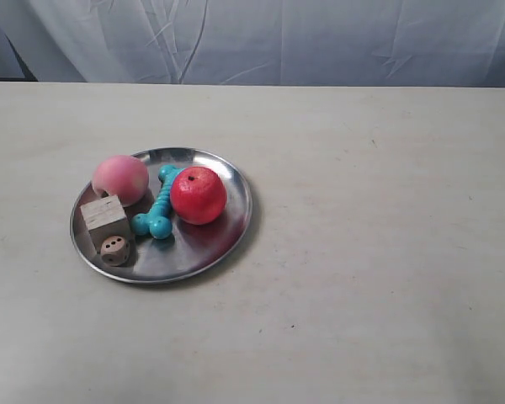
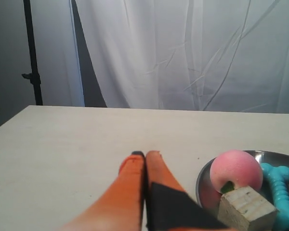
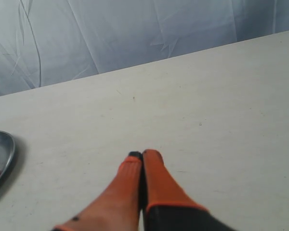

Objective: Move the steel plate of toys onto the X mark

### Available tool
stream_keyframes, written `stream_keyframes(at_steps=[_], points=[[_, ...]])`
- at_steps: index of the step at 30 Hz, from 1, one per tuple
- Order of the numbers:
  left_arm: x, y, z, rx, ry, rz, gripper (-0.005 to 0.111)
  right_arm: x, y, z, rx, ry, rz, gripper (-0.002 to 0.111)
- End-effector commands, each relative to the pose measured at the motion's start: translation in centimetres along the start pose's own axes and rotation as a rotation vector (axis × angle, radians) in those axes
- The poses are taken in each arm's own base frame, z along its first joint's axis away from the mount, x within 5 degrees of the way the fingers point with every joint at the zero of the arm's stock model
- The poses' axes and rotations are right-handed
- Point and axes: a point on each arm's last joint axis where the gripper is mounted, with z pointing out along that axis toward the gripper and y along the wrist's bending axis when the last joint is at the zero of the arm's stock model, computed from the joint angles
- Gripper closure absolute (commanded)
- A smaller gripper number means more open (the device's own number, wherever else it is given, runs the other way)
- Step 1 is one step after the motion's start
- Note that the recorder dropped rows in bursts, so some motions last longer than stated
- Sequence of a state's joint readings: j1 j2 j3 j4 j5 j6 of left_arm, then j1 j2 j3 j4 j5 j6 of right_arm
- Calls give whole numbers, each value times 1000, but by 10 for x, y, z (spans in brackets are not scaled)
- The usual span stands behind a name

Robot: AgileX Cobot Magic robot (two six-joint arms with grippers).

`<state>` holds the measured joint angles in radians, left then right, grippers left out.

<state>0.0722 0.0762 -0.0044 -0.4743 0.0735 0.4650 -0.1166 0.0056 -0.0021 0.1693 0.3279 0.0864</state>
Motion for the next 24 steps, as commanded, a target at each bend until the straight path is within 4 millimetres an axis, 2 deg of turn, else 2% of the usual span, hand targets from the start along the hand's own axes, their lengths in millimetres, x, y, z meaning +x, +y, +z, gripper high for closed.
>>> stream_keyframes(at_steps=[1, 7, 24], points=[[0, 1, -1, -12, -21, 49, 107, 0, 0, 0, 3, -6, -6, 108], [-2, 1, -4, -18, -51, 113, 107, 0, 0, 0, 3, -6, -6, 108], [-2, 1, -5, -19, -62, 116, 107, 0, 0, 0, 3, -6, -6, 108]])
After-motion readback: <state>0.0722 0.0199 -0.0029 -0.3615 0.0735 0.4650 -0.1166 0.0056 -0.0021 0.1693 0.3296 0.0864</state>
